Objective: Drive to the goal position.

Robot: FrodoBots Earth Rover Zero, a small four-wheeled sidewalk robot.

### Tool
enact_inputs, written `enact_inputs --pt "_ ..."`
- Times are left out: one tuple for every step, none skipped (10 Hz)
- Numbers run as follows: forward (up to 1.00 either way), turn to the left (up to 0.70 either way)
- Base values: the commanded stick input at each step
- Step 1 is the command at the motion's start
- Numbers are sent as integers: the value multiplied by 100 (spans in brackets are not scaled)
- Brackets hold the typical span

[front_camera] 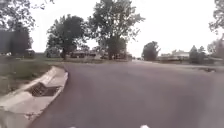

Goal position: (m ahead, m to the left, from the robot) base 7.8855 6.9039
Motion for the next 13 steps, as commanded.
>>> enact_inputs --pt "100 40" --pt "100 0" --pt "100 0" --pt "100 0" --pt "100 0" --pt "100 4" --pt "100 20" --pt "100 40" --pt "100 40" --pt "100 22" --pt "100 0" --pt "100 0" --pt "100 25"
